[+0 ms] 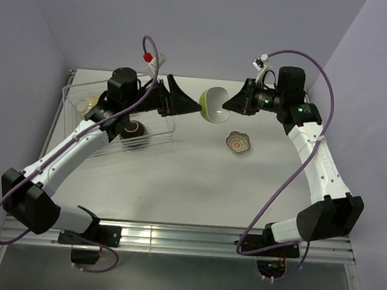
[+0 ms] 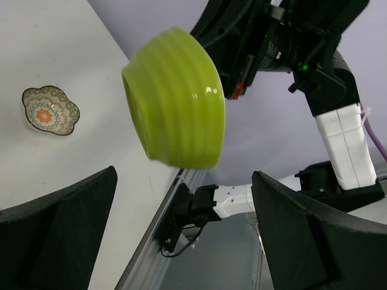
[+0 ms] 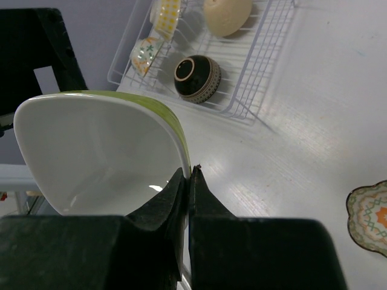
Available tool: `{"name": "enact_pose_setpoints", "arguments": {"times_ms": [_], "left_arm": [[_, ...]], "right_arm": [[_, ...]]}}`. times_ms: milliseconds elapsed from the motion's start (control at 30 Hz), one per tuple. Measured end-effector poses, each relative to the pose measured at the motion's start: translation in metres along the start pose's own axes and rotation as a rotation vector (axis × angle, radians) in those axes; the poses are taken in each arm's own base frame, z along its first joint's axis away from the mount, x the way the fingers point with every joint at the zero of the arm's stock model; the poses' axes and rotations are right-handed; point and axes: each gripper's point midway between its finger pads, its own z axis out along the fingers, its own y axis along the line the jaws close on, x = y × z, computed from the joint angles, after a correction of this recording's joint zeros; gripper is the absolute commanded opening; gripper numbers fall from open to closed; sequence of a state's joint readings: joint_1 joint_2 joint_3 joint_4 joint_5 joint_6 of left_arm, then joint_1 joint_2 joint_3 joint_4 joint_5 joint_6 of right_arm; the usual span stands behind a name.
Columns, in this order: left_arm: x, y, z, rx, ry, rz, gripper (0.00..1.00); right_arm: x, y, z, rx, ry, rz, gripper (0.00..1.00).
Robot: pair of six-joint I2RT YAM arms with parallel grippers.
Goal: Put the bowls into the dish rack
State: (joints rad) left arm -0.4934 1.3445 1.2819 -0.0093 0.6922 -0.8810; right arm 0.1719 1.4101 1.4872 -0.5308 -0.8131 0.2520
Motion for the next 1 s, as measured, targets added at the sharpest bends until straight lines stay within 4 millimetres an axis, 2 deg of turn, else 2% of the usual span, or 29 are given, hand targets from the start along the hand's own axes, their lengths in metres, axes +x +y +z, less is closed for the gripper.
{"name": "enact_pose_setpoints", "arguments": {"times_ms": [200,400,833,1000], "left_arm": [[0.000,0.014,0.010,-0.041,-0.008,-0.021,0.99],[0.002,0.012,0.012,-0.040,-0.009,-0.025,0.96],[0.001,0.000,0.016,0.010,-0.010,-0.040,0.72],[0.001,0.000,0.017,0.012,-0.010,-0.046,0.70]], "right_arm": [[0.008,0.011,0.006,-0.024,0.024,0.006,0.00],[0.010,0.014,0.008,-0.030,0.029,0.005,0.00],[0.013,0.019,0.012,-0.033,0.039,-0.003,0.00],[0.015,0.021,0.013,-0.033,0.046,-0.005,0.00]]}}
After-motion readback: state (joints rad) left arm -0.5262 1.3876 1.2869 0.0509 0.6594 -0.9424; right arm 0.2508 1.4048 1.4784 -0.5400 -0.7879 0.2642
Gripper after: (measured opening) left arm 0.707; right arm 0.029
